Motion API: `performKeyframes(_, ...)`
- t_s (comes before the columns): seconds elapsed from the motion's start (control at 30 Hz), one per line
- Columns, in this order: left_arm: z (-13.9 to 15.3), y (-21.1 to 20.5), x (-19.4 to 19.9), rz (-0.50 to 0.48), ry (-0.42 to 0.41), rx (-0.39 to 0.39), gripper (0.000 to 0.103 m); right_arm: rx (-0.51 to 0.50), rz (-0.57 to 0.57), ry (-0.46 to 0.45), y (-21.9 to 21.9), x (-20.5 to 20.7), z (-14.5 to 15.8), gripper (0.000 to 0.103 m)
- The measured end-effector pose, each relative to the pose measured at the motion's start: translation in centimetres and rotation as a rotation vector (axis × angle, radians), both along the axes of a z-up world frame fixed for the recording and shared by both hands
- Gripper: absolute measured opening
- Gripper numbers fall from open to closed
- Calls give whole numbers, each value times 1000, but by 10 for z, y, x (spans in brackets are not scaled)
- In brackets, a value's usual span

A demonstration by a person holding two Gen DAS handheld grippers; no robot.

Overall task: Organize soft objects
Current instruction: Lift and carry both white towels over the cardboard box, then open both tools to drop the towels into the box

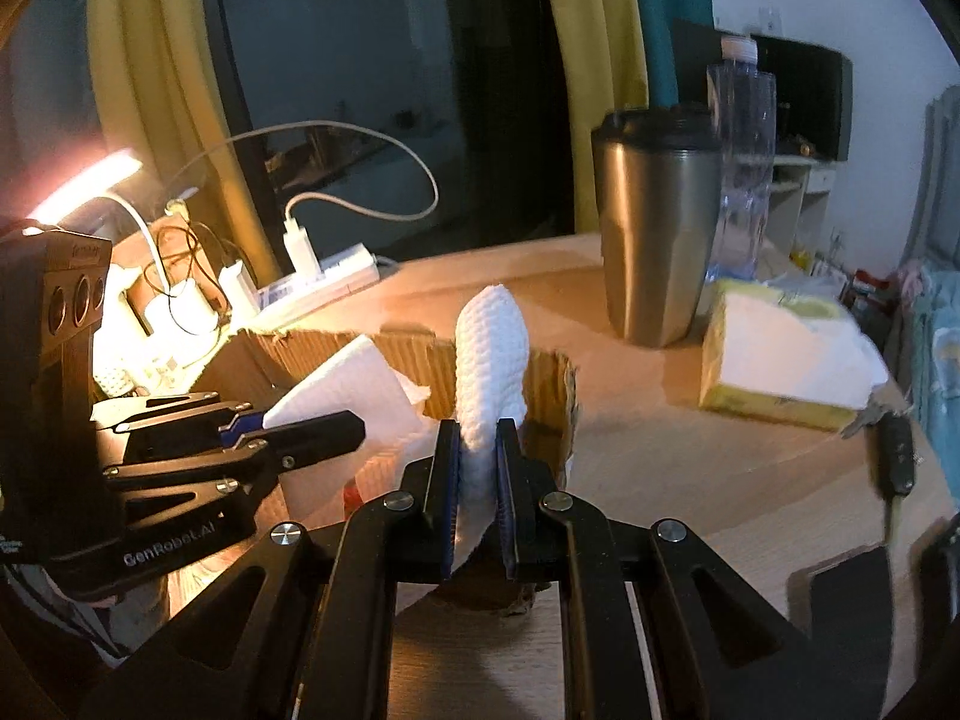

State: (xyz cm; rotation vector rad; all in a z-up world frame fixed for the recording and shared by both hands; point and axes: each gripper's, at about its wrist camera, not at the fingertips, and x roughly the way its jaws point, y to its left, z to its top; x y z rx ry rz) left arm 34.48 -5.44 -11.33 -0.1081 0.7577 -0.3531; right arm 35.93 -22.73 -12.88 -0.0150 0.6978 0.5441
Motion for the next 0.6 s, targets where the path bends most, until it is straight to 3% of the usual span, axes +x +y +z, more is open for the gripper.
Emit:
performKeyframes(0.2,-22,-8,11,-16,56,16,14,-5,-2,54,-2,13,-20,12)
performKeyframes(0.37,-39,-13,17,-31,108,33,14,-35,15,39,3,14,-23,12)
performKeyframes(0.6,-41,-20,20,-35,129,51,17,-40,19,44,3,13,-23,13)
